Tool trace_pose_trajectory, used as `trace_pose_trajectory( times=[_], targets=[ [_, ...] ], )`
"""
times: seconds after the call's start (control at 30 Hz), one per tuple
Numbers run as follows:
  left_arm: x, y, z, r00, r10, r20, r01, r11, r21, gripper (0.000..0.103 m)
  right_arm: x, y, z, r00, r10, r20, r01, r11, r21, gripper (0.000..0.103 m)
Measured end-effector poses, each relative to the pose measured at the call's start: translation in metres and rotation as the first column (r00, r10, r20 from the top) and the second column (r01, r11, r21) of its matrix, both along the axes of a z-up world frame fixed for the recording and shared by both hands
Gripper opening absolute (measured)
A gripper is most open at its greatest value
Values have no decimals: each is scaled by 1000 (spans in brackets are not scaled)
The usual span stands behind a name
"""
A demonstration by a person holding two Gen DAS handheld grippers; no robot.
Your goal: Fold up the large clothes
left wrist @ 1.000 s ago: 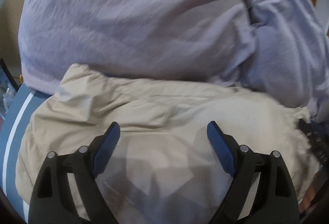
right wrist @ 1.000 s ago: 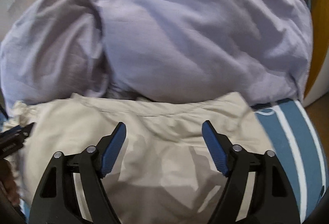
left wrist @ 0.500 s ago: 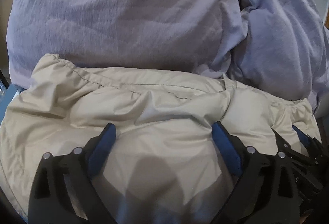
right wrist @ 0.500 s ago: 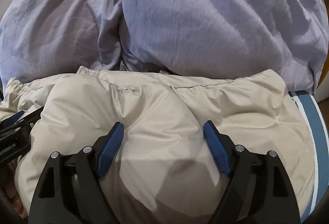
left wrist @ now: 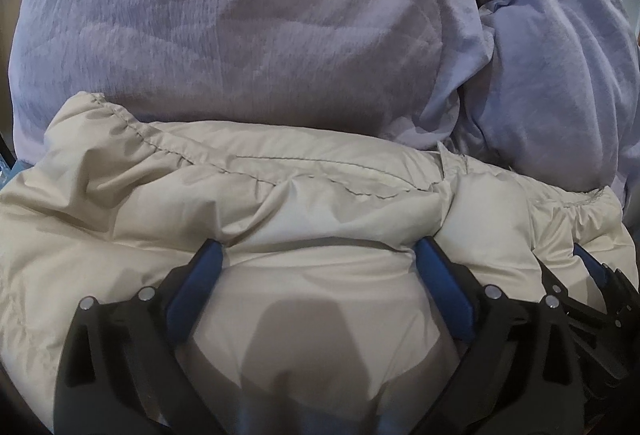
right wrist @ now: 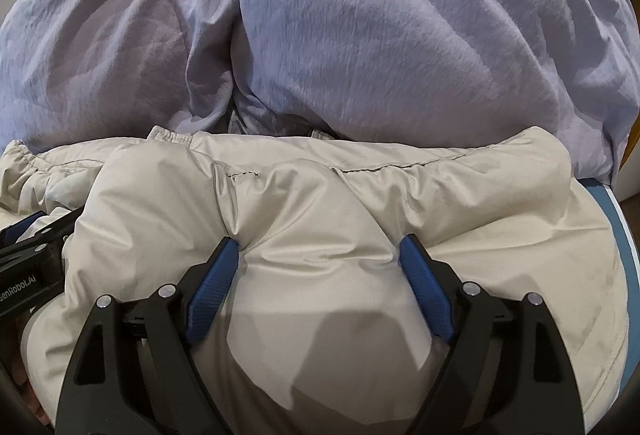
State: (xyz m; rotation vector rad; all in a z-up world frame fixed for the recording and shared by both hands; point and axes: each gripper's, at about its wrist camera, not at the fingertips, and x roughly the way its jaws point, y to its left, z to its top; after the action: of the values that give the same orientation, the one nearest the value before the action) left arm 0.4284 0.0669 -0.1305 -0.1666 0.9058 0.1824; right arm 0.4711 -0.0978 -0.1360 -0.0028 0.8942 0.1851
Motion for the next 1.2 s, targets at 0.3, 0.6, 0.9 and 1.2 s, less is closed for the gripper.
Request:
trace_pose_trajectory(
  times=[0.3, 0.6, 0.9, 1.2],
  targets=[
    [0, 4, -8, 1000, 0, 0, 0, 1000, -13, 98, -1, 1, -4, 1000, 0, -14, 0, 1000, 2, 85],
    [-15, 33, 14, 999, 3, -39, -5, 999, -49, 98, -18, -40, 27, 997, -66, -30, 65, 998, -24, 85],
    [-72, 90, 55, 996, 93, 1, -93, 996, 13, 98, -53, -144, 38, 945, -313, -96, 314, 949, -9, 86],
    [-126, 177, 60, 947, 316, -58, -320, 940, -117, 97, -77, -211, -1, 863, -391, -321, 463, 866, 189, 86]
  ],
)
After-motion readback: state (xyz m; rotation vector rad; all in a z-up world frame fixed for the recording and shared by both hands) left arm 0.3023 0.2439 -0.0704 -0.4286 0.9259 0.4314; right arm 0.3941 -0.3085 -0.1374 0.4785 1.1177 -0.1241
